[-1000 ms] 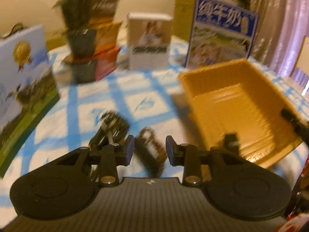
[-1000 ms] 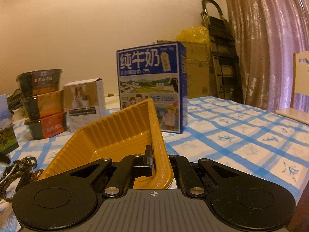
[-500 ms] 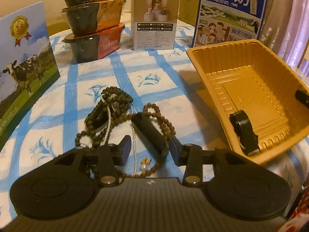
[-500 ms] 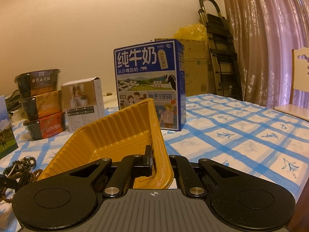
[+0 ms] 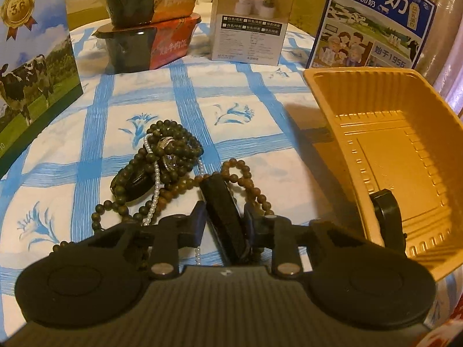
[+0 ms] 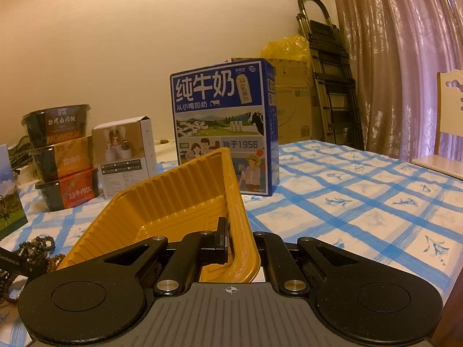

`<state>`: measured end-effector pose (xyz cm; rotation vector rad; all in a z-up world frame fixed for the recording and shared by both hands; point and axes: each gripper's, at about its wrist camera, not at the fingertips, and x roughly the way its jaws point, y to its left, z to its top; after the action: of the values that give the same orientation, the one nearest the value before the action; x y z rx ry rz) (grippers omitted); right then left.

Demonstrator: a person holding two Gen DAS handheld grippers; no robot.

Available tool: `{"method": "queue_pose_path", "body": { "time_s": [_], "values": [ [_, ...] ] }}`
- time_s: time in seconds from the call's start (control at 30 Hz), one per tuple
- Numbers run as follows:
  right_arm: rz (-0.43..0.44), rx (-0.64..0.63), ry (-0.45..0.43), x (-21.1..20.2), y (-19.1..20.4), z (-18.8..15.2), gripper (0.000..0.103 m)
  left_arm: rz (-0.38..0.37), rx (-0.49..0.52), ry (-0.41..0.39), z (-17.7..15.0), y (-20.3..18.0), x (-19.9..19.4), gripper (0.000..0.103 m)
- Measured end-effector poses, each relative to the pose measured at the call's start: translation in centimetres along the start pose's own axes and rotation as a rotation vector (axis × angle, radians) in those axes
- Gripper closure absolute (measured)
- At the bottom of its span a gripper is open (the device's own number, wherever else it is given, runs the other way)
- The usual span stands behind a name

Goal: Organize jewelry
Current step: 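Grasp a second black pendant from the bead pile with the left gripper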

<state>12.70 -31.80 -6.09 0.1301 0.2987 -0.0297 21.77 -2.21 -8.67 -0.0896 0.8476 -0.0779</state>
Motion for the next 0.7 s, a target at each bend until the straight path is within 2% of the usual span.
{"method": "queue_pose_path", "body": {
  "time_s": [0.17, 0.47, 0.7],
  "values": [
    [0.001, -0.001, 0.0, 0.0, 0.0, 0.0, 0.098, 0.003, 0.026, -0.011, 0.1, -0.1, -0.4, 0.083],
    [0.0, 0.001, 0.001, 0.0, 0.0, 0.0, 0.098, -0.035, 0.036, -0.064, 0.0, 0.3, -4.3, 0.084],
    [0.0, 0.002, 0.001, 0.0, -0.1, 0.0, 0.098, -0.015, 0.082, 0.018, -2.0, -0.1, -3.8, 0.084]
  ]
}}
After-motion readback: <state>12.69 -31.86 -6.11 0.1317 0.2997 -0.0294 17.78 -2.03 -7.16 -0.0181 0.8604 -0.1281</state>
